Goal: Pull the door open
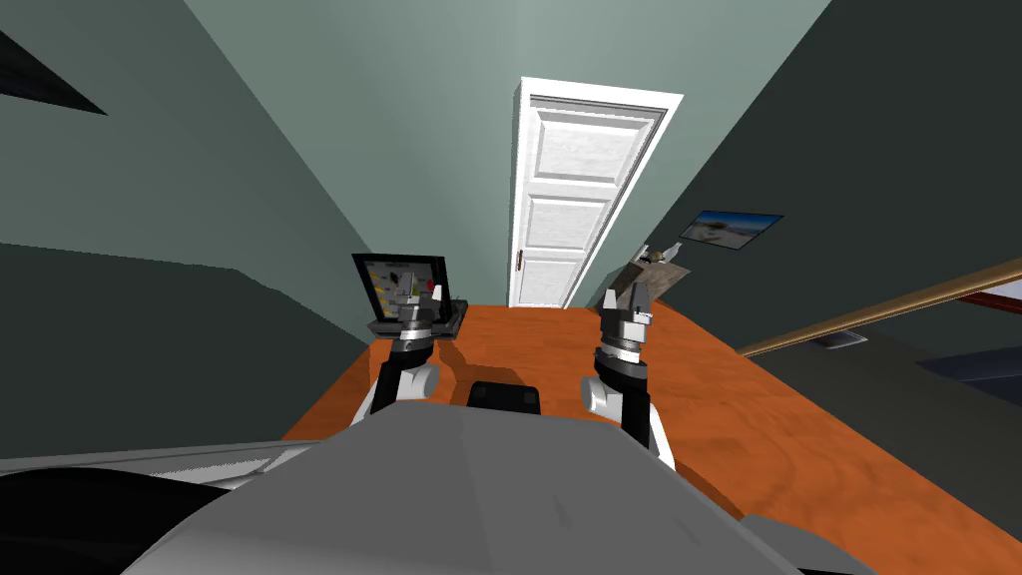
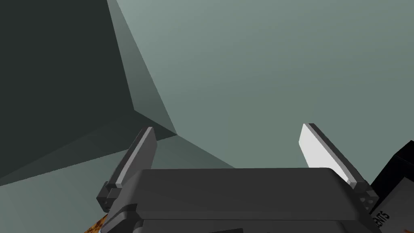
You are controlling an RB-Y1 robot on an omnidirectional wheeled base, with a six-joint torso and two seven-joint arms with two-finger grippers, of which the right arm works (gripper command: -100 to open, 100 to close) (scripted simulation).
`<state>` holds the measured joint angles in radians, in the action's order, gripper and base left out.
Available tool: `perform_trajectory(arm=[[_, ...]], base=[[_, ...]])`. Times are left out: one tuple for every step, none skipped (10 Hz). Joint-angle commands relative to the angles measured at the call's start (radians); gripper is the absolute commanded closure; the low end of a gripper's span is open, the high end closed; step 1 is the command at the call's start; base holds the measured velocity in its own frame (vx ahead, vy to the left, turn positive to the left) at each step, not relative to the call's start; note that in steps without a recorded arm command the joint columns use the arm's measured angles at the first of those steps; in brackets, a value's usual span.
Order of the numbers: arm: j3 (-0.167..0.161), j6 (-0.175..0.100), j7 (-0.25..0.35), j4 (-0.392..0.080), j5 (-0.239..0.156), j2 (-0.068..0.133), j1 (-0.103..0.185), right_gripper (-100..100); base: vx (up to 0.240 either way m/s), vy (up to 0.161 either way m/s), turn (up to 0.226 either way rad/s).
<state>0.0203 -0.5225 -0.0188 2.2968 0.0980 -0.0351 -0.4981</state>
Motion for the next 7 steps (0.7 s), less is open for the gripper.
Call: perform_trajectory(arm=[[-0.006,-0.006,0.033,-0.03,-0.014,0.015,0.008,-100],[-0.008,-0.008,0.043,-0.039,-0.018,0.018,0.01,-100],[-0.011,-0.012,0.061,-0.056,-0.026,0.025,0.014,-100],[-0.015,-0.016,0.081,-0.073,-0.035,0.033,0.018,-100],[-0.02,-0.021,0.107,-0.098,-0.046,0.042,0.025,-100],[-0.022,-0.023,0.121,-0.11,-0.052,0.047,0.028,-100],[-0.027,-0.029,0.147,-0.134,-0.063,0.056,0.034,-100]], base=[[0.01,0.04,0.054],[0.152,0.017,0.011],[0.181,-0.014,0.021],[0.207,0.012,0.038],[0.211,0.036,0.037],[0.162,0.027,0.028],[0.119,0.022,0.034]])
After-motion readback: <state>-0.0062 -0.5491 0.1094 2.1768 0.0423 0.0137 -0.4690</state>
